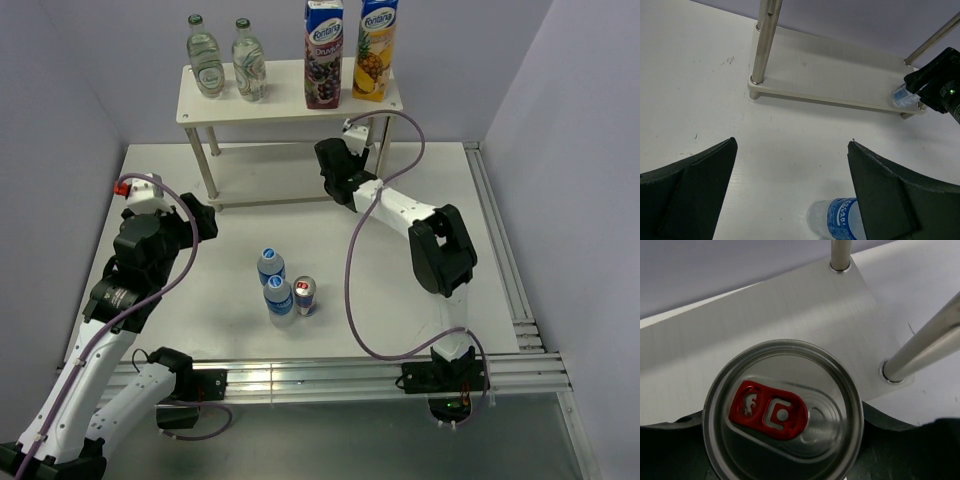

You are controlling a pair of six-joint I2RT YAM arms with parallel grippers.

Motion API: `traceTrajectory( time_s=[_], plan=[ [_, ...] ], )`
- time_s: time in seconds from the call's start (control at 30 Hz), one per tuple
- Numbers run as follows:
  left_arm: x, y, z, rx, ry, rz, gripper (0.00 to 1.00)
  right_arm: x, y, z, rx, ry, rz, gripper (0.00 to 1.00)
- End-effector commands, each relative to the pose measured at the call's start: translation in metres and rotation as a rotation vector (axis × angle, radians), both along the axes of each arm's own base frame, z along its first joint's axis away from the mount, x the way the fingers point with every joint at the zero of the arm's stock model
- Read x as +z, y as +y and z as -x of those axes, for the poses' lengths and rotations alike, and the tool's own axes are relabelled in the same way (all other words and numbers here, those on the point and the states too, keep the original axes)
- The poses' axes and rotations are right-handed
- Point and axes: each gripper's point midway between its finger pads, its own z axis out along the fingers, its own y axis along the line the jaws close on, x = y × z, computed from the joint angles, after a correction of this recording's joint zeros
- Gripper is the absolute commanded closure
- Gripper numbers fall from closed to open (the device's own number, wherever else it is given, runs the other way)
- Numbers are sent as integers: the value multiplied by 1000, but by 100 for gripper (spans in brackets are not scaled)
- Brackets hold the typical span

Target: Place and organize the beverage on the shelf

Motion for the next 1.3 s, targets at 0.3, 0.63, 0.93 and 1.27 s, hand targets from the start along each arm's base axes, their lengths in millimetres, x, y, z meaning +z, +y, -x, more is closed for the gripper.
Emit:
traceTrajectory(
  time_s=[0.3, 0.63, 0.93, 1.27],
  plan=[
    [13, 0, -1, -11, -51, 5, 1, 28, -13, -46, -61, -88, 46, 100],
    [12, 1, -2, -10, -48, 6, 1, 6, -20, -33, -71, -55, 32, 100],
    [12, 2, -1, -6, -48, 6, 1, 5, -17, -50, -83, -67, 52, 100],
    [13, 3, -1, -5, -50, 7, 1, 12, -32, -66, -174, -118, 68, 100]
  ],
)
